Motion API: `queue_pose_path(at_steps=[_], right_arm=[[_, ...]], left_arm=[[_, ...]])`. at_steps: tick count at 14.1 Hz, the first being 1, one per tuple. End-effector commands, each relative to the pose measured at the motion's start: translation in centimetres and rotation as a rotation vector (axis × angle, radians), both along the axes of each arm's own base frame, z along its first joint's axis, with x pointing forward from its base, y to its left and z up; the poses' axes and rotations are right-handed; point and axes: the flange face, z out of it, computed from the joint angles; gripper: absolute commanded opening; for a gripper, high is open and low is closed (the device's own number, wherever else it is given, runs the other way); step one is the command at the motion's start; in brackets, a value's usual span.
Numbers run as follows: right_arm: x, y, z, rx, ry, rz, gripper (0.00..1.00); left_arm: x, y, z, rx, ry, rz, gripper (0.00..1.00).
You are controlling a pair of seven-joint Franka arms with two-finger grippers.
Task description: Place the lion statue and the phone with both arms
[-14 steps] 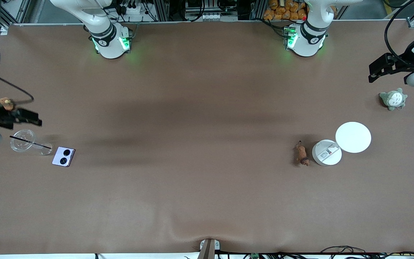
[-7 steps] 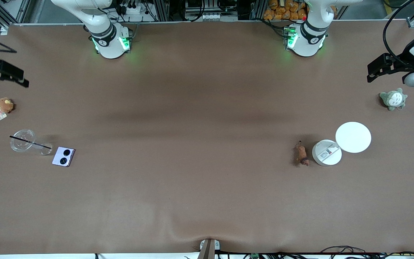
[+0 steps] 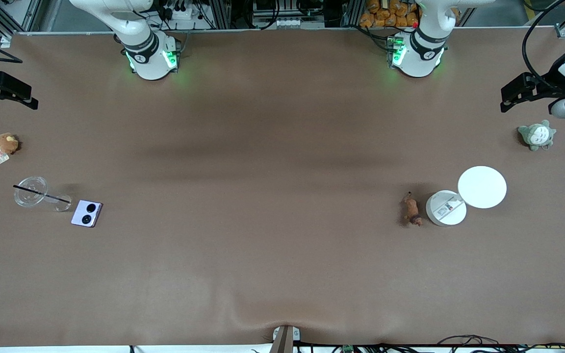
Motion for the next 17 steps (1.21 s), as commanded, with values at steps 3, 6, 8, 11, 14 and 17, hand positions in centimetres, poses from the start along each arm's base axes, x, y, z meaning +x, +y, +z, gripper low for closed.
queue_pose_path(at_steps=[3, 6, 8, 11, 14, 17], right_arm=[[-0.7, -0.4, 0.5, -0.016, -0.012, -0.02, 1.0], [-0.6, -0.3, 0.6, -0.02, -0.017, -0.056, 1.0], [-0.6, -0.1, 0.7, -0.029, -0.014, -0.138, 1.0], [-0.6, 0.0, 0.8, -0.029, -0.019, -0.136, 1.0], [-0.5, 0.0, 0.9, -0.032, -0.023, -0.133, 1.0], [-0.4, -0.1, 1.0, -0.037, -0.026, -0.135, 1.0]], left_arm=[[-0.5, 0.2, 0.2, -0.022, 0.005, -0.007, 1.0], [-0.3, 0.6, 1.2, -0.022, -0.017, 0.01, 1.0], [-0.2, 0.5, 1.1, -0.022, -0.016, 0.016, 1.0], [-0.2, 0.6, 1.1, -0.017, -0.013, 0.02, 1.0], [-0.2, 0.4, 1.2, -0.012, -0.014, 0.015, 1.0], [-0.3, 0.2, 1.6, -0.011, -0.017, 0.013, 1.0]])
